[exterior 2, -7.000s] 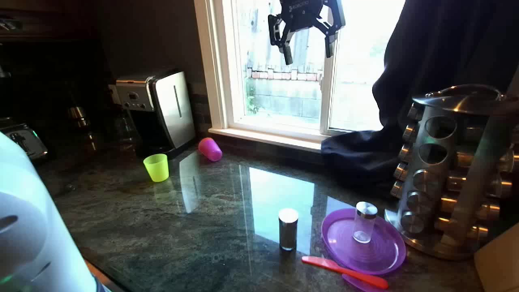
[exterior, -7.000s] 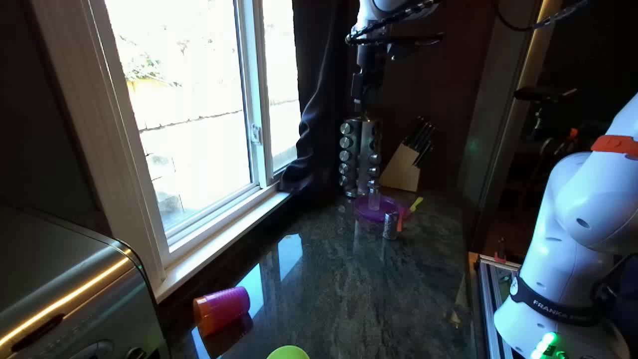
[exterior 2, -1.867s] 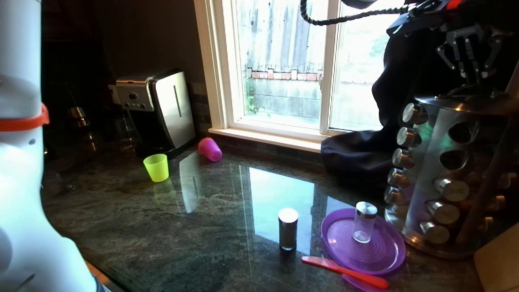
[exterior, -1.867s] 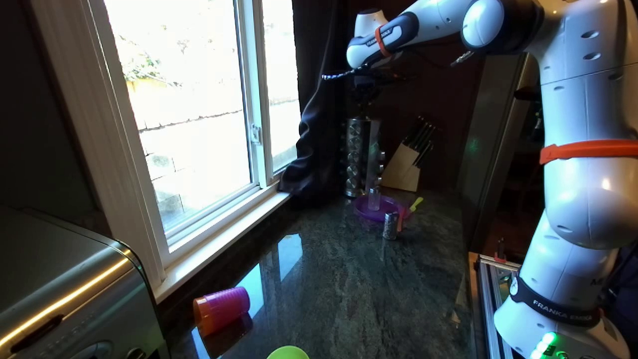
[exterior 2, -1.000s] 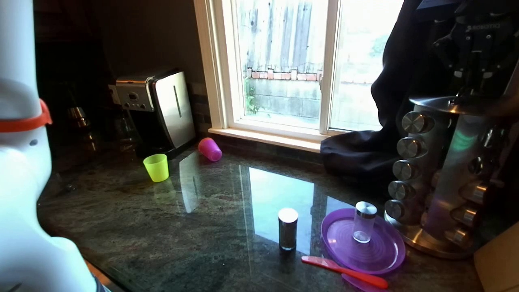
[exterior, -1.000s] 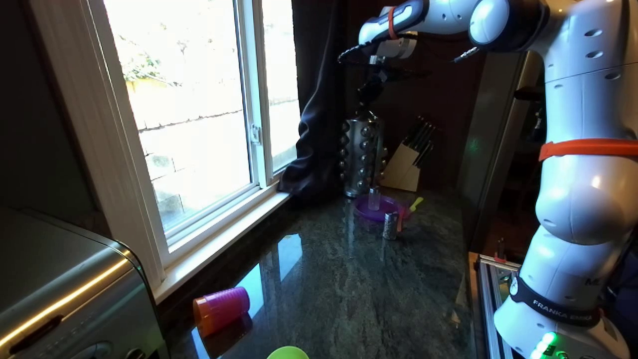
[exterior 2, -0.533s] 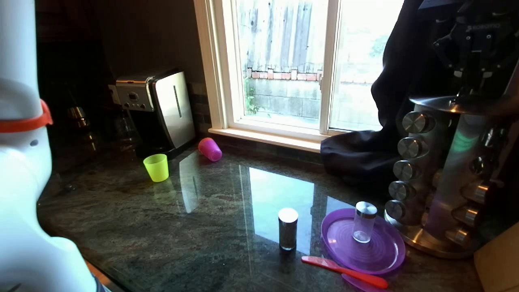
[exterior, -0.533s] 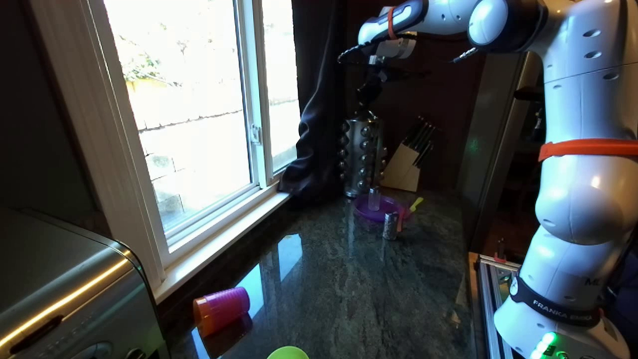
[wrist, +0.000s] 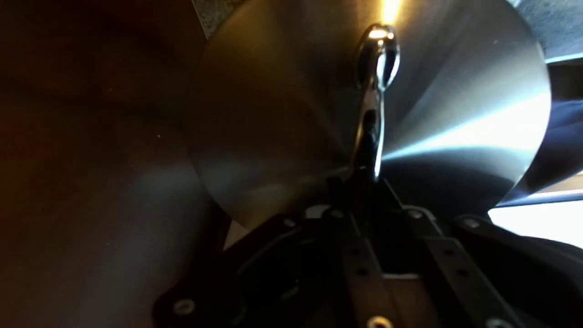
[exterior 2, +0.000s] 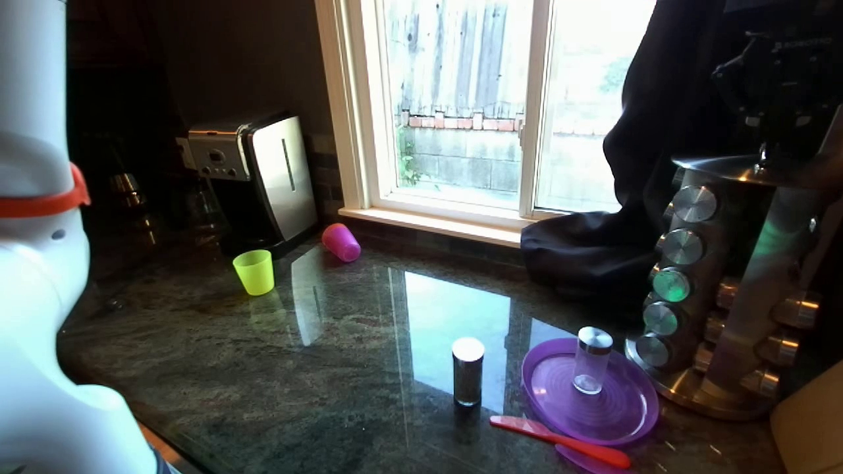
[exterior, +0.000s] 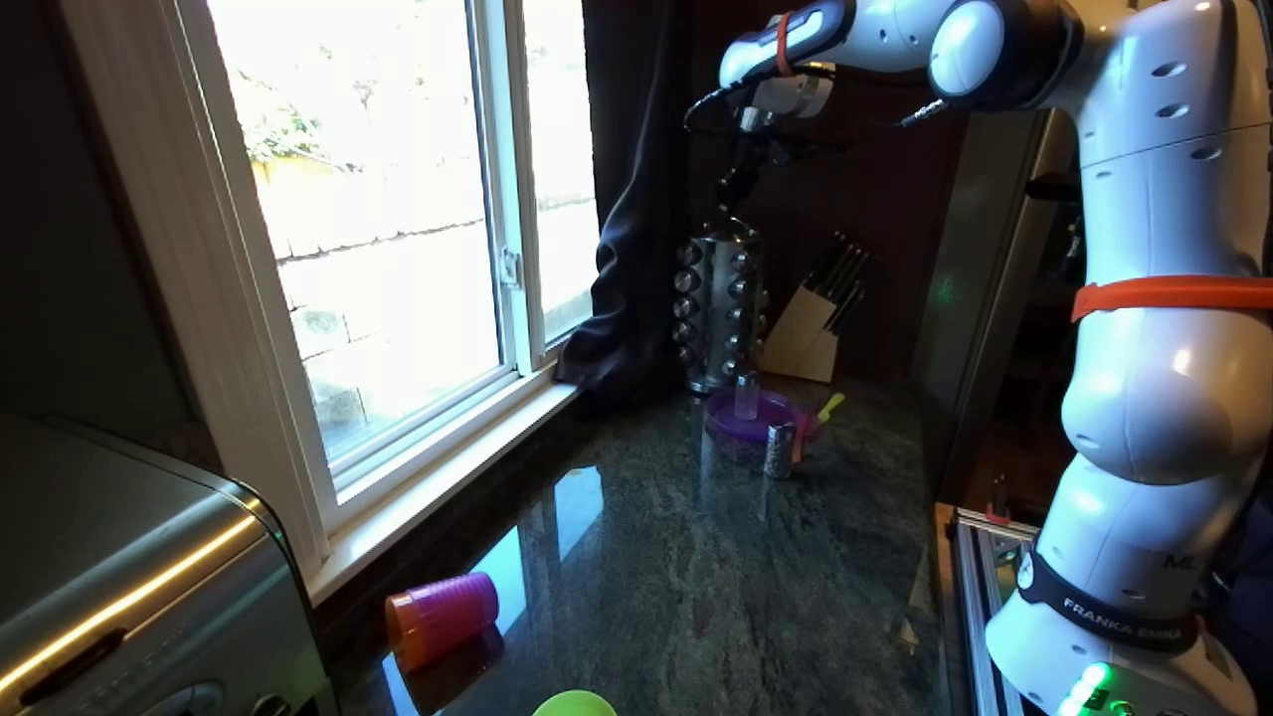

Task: Rotate the spice rack

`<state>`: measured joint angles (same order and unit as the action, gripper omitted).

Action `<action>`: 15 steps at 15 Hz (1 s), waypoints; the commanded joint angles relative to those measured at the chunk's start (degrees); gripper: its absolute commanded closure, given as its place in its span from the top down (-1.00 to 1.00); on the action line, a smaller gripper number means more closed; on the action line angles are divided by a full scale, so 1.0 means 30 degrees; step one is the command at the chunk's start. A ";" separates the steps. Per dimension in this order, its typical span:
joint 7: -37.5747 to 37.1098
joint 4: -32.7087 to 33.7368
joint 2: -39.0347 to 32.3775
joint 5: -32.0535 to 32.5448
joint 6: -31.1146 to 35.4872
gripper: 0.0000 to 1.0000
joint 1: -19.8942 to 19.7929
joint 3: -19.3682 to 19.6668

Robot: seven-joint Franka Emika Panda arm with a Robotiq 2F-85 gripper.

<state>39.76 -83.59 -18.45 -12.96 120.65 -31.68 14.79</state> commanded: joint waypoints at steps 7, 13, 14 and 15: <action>0.9869 0.2400 -0.1092 -0.1389 -0.4086 -0.91 -0.1737 -0.1079; 1.4932 0.5296 -0.2520 -0.1933 -0.7675 -0.91 -0.2698 -0.1617; 1.5632 0.5833 -0.2800 -0.1905 -0.8409 -0.91 -0.2848 -0.1707; 1.6334 0.6409 -0.3049 -0.2025 -0.9156 -0.91 -0.3053 -0.1862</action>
<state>82.50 -70.60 -24.25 -17.33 101.17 -38.44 10.88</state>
